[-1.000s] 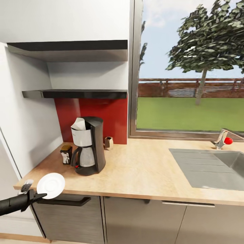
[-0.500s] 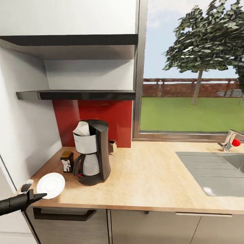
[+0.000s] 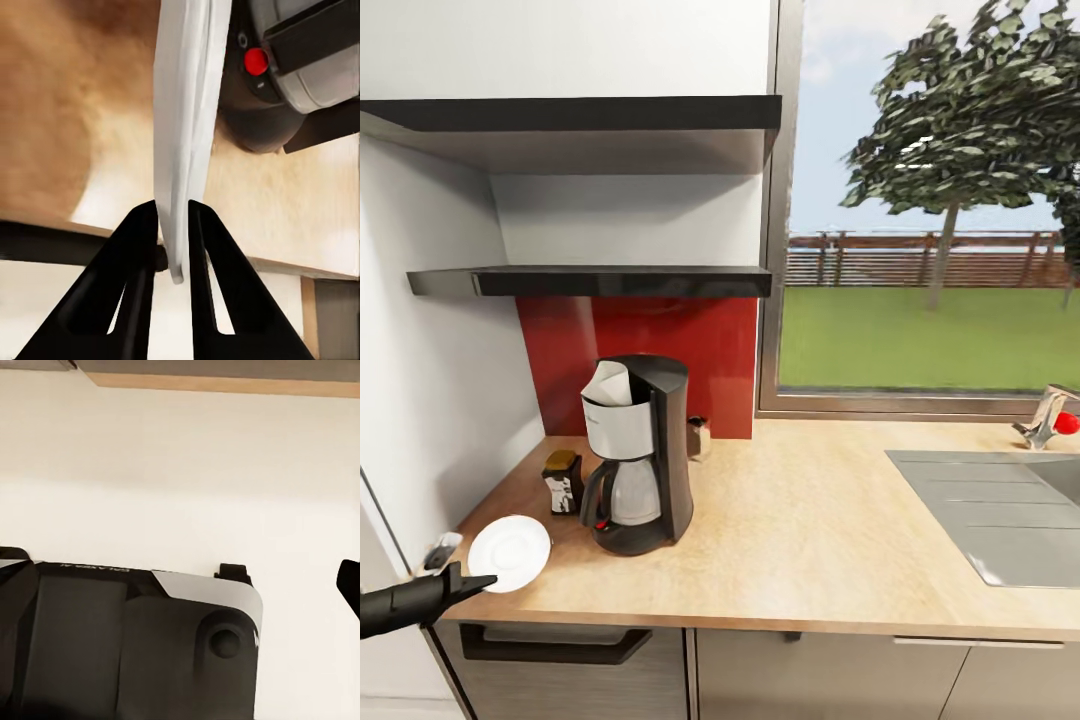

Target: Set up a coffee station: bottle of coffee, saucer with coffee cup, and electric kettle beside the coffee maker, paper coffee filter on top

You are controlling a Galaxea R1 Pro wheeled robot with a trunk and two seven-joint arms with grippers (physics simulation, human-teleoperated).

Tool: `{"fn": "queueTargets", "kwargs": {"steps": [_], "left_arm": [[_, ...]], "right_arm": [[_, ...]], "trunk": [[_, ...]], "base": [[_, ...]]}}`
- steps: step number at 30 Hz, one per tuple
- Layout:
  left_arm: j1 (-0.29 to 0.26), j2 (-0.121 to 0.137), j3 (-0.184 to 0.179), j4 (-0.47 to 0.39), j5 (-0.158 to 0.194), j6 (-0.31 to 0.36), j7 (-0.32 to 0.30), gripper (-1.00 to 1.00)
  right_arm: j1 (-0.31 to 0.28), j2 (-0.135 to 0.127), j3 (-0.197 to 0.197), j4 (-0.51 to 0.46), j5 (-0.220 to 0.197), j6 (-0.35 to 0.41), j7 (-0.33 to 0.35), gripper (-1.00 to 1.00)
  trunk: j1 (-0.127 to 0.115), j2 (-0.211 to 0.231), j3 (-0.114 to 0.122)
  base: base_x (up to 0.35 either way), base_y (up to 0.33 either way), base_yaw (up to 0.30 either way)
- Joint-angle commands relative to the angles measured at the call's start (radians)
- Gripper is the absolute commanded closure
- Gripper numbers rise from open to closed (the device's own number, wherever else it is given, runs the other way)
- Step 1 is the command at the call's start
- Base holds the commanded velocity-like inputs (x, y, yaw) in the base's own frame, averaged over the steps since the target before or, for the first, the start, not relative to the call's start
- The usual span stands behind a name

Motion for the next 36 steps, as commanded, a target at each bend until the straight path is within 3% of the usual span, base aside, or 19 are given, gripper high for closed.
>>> {"fn": "queueTargets", "kwargs": {"steps": [1, 4, 8, 36], "left_arm": [[-0.001, -0.008, 0.001, 0.0, 0.0, 0.003, 0.016, 1.0], [-0.004, -0.056, -0.001, 0.0, 0.0, 0.004, 0.1, 1.0], [-0.006, -0.082, -0.002, -0.001, 0.003, 0.005, 0.15, 1.0], [-0.007, -0.088, -0.002, -0.001, 0.003, 0.005, 0.162, 1.0]], "right_arm": [[0.0, 0.0, 0.008, 0.0, -0.01, -0.002, 0.004, -1.0], [0.0, -0.001, 0.008, 0.0, -0.011, -0.001, 0.004, -1.0], [0.0, -0.001, 0.008, 0.0, -0.011, -0.002, 0.004, -1.0], [0.0, -0.002, 0.008, 0.0, -0.011, -0.002, 0.004, -1.0]], "trunk": [[0.0, -0.001, 0.0], [0.0, -0.001, 0.0], [0.0, -0.001, 0.0], [0.0, -0.001, 0.0]], "base": [[0.0, 0.0, 0.0], [0.0, 0.0, 0.0], [0.0, 0.0, 0.0], [0.058, 0.0, 0.0]]}}
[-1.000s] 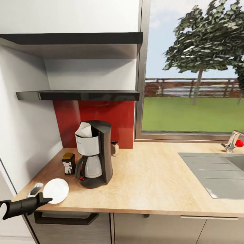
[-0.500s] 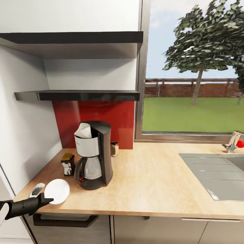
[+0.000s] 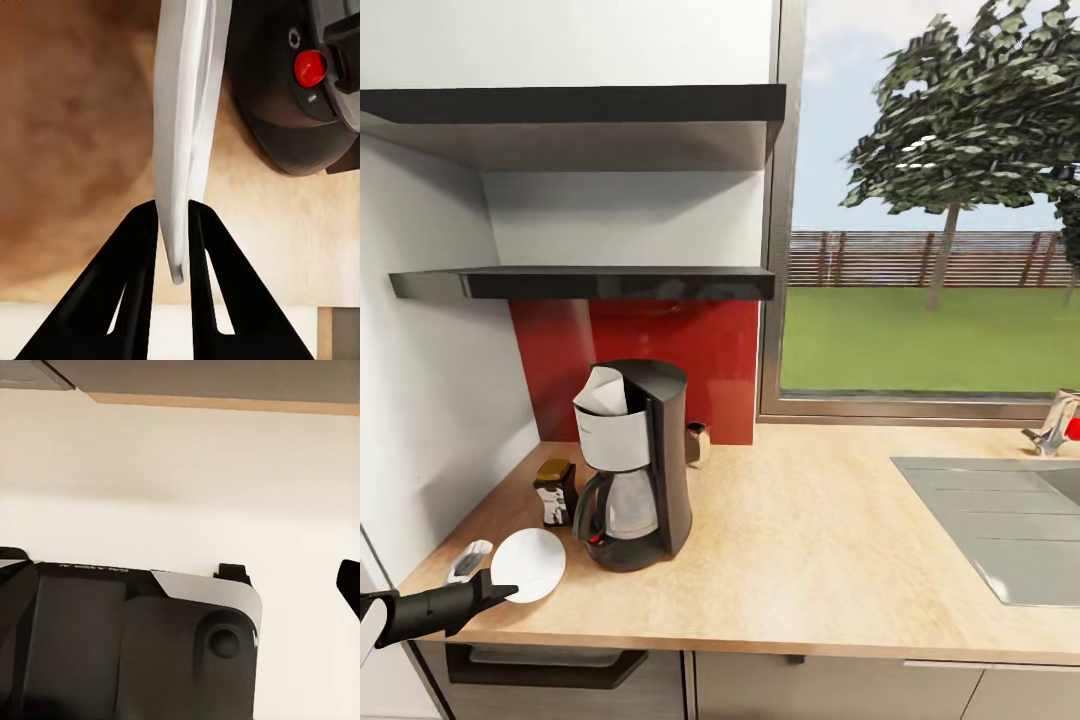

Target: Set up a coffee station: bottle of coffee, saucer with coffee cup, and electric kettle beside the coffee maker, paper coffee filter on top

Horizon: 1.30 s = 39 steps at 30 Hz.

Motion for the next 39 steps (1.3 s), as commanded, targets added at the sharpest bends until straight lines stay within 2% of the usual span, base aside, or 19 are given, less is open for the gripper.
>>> {"fn": "queueTargets", "kwargs": {"steps": [1, 19, 29, 36, 37, 39], "left_arm": [[0.0, 0.0, 0.002, 0.0, -0.003, 0.003, -0.005, 1.0], [-0.001, -0.002, 0.001, 0.002, -0.001, 0.004, -0.005, 1.0], [-0.001, -0.018, 0.001, 0.0, 0.0, 0.003, -0.005, 1.0], [-0.001, -0.02, -0.002, 0.0, 0.0, 0.004, -0.005, 1.0], [-0.001, -0.02, -0.002, 0.0, 0.0, 0.004, -0.005, -1.0], [-0.001, -0.022, -0.003, 0.0, -0.001, 0.004, -0.005, -1.0]], "right_arm": [[0.0, 0.0, 0.008, 0.0, -0.011, -0.002, 0.004, -1.0], [0.0, 0.0, 0.008, 0.0, -0.011, -0.002, 0.004, -1.0], [0.0, 0.0, 0.008, 0.0, -0.011, -0.001, 0.004, -1.0], [0.0, 0.0, 0.008, 0.0, -0.01, -0.001, 0.004, -1.0], [0.0, 0.0, 0.008, 0.0, -0.011, -0.001, 0.004, -1.0], [0.0, 0.0, 0.008, 0.0, -0.011, -0.001, 0.004, -1.0]], "trunk": [[0.0, -0.001, 0.0], [0.0, -0.001, 0.0], [0.0, -0.001, 0.0], [0.0, -0.001, 0.0], [0.0, -0.001, 0.0], [0.0, -0.001, 0.0]], "base": [[0.04, 0.0, 0.0], [0.047, 0.0, 0.0], [0.0, 0.0, 0.0], [0.0, 0.0, 0.0], [0.0, 0.0, 0.0], [0.0, 0.0, 0.0]]}}
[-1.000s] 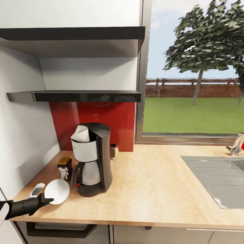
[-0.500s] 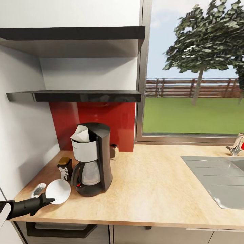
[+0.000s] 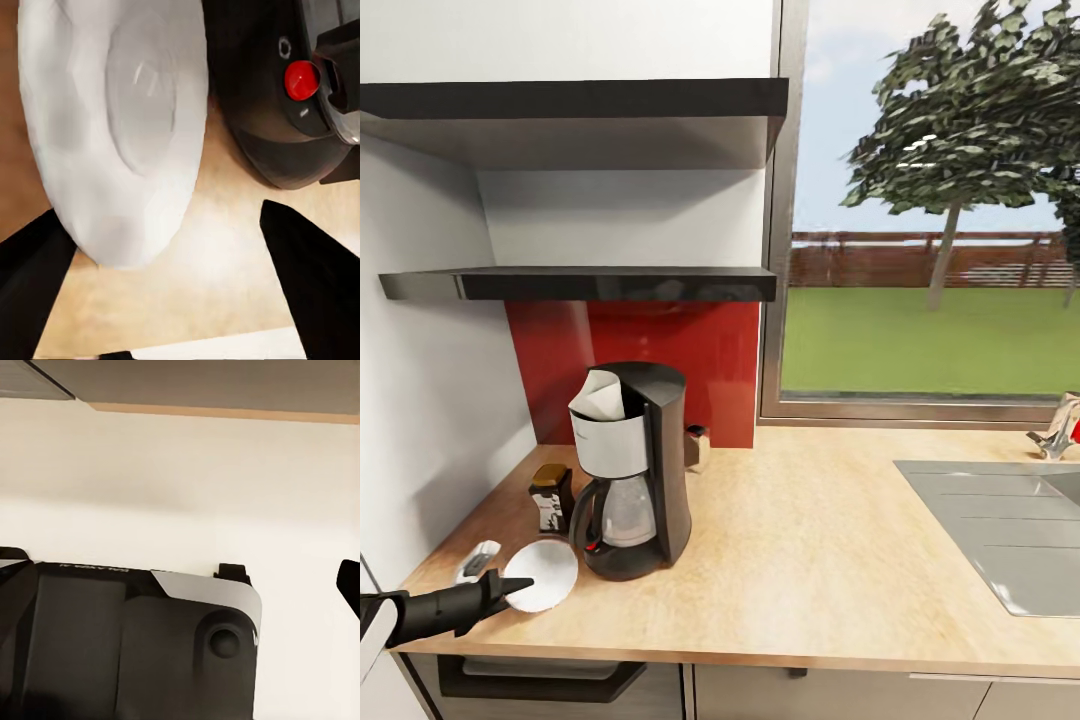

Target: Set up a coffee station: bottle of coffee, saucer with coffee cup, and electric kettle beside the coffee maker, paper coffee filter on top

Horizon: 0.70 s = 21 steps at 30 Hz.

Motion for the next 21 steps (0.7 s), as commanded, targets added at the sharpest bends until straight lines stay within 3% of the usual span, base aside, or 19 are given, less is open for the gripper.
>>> {"fn": "queueTargets", "kwargs": {"steps": [1, 21], "left_arm": [[-0.001, -0.001, 0.002, 0.0, -0.003, 0.004, -0.005, -1.0], [-0.003, -0.003, 0.006, 0.0, -0.014, 0.004, -0.005, -1.0]], "right_arm": [[0.0, 0.0, 0.008, 0.0, -0.011, -0.002, 0.004, -1.0], [0.0, 0.0, 0.008, 0.0, -0.01, -0.002, 0.004, -1.0]], "trunk": [[0.0, -0.001, 0.0], [0.0, -0.001, 0.0]], "base": [[0.0, 0.0, 0.0], [0.0, 0.0, 0.0]]}}
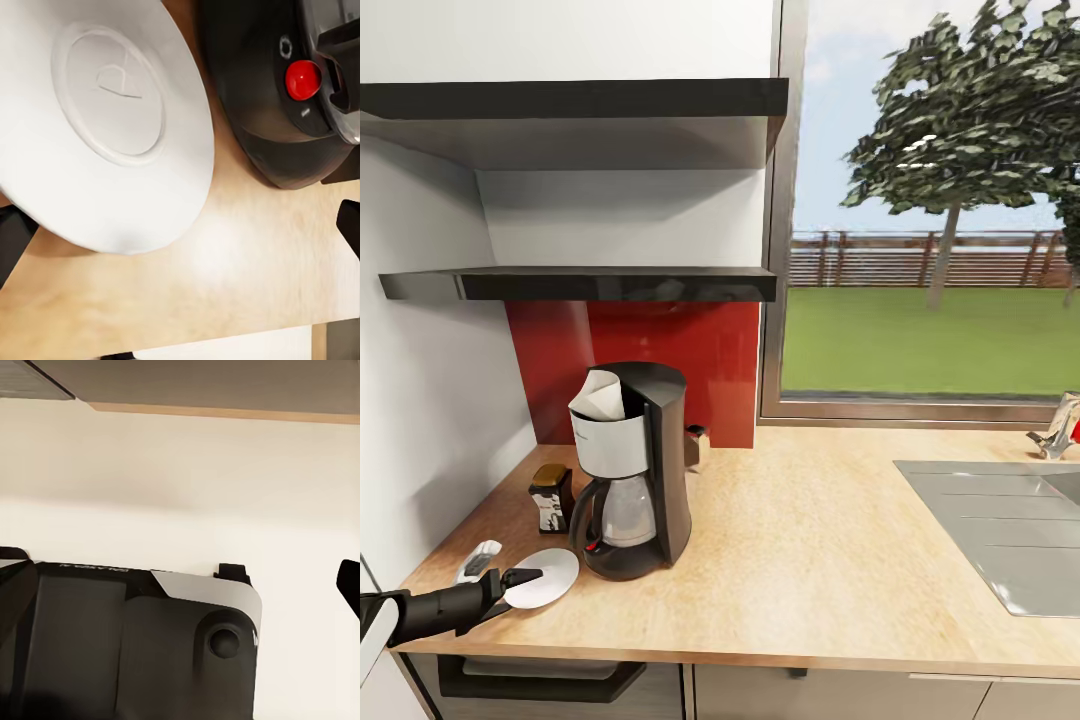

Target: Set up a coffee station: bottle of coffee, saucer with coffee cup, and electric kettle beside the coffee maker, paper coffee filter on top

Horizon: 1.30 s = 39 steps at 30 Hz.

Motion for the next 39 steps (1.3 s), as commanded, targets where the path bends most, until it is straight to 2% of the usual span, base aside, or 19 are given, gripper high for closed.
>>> {"fn": "queueTargets", "kwargs": {"steps": [1, 7, 24, 34, 39], "left_arm": [[0.0, 0.0, 0.002, 0.0, -0.002, 0.004, -0.004, -1.0], [0.0, 0.0, 0.002, 0.0, -0.002, 0.004, -0.004, -1.0], [0.0, -0.001, -0.001, 0.0, 0.003, 0.004, -0.004, -1.0], [0.0, -0.002, -0.004, 0.0, 0.007, 0.003, -0.005, -1.0], [0.0, -0.003, -0.004, 0.0, 0.008, 0.002, -0.006, -1.0]], "right_arm": [[0.0, 0.0, 0.008, 0.0, -0.011, -0.002, 0.004, -1.0], [0.0, 0.0, 0.008, 0.0, -0.011, -0.002, 0.004, -1.0], [0.0, 0.0, 0.008, 0.0, -0.011, -0.002, 0.004, -1.0], [0.0, 0.0, 0.008, 0.0, -0.01, -0.002, 0.004, -1.0], [0.0, 0.0, 0.008, 0.0, -0.011, -0.002, 0.004, -1.0]], "trunk": [[0.0, -0.001, 0.0], [0.0, -0.001, 0.0], [0.0, -0.001, 0.0], [0.0, -0.001, 0.0], [0.0, -0.001, 0.0]], "base": [[0.0, 0.0, 0.0], [-0.101, 0.092, 0.0], [-0.245, 0.206, 0.0], [-0.294, 0.03, 0.0], [-0.112, 0.001, 0.0]]}}
